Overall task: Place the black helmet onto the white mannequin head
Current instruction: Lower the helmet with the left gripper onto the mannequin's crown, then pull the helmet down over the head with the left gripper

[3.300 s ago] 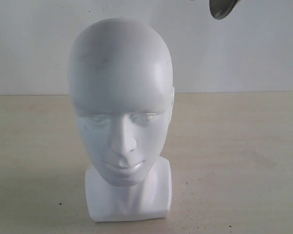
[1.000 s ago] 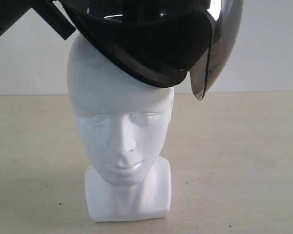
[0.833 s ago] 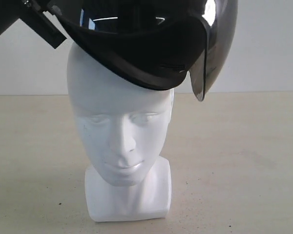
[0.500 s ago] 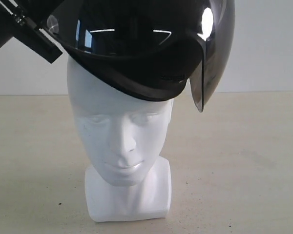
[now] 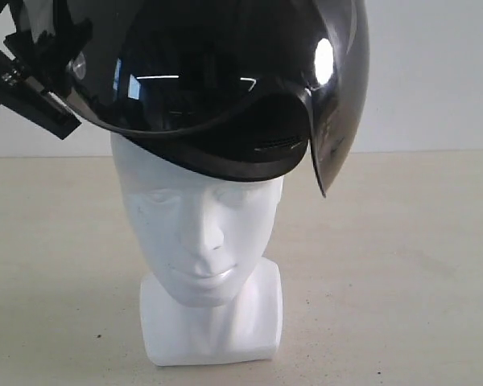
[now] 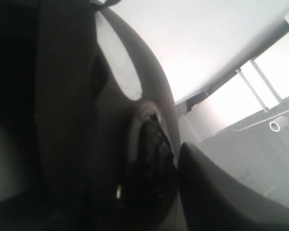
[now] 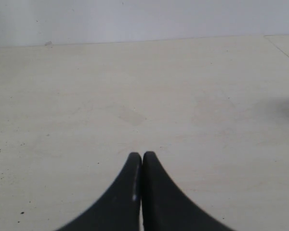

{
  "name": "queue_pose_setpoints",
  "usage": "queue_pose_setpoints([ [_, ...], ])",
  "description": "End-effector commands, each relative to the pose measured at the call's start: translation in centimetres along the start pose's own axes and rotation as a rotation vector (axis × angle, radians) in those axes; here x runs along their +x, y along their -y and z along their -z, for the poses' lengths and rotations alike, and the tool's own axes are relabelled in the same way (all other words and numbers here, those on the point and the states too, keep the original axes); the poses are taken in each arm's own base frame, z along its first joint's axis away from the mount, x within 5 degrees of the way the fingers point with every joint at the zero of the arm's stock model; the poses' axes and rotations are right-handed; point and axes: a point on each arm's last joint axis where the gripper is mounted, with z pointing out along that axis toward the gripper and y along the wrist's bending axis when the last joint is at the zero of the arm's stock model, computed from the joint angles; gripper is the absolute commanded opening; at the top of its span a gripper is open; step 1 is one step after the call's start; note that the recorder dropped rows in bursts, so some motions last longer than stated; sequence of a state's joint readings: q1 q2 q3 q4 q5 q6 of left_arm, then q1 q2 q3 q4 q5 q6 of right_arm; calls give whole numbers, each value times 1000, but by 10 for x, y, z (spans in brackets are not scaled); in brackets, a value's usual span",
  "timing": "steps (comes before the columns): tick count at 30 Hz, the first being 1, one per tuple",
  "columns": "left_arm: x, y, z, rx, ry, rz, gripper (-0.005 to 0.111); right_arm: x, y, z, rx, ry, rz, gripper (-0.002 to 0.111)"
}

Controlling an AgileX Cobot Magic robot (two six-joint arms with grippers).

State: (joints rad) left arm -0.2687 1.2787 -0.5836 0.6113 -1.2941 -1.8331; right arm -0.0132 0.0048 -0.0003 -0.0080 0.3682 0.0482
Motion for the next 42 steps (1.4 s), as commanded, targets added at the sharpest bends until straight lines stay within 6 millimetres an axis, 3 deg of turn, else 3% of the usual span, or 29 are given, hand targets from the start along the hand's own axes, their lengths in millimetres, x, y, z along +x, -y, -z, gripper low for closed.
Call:
queue_pose_setpoints([
  [1, -10, -10, 11, -90, 109, -78, 4, 0, 0, 0, -1, 8, 5, 0],
  [8, -9, -29, 10, -147, 80, -62, 4, 0, 0, 0, -1, 8, 5, 0],
  [19, -7, -30, 11, -157, 53, -94, 4, 0, 0, 0, -1, 8, 5, 0],
  [29, -7, -46, 41, -257, 140, -48, 4, 0, 0, 0, -1, 9, 5, 0],
  [42, 1, -53, 52, -300, 127, -62, 4, 0, 0, 0, -1, 9, 5, 0],
])
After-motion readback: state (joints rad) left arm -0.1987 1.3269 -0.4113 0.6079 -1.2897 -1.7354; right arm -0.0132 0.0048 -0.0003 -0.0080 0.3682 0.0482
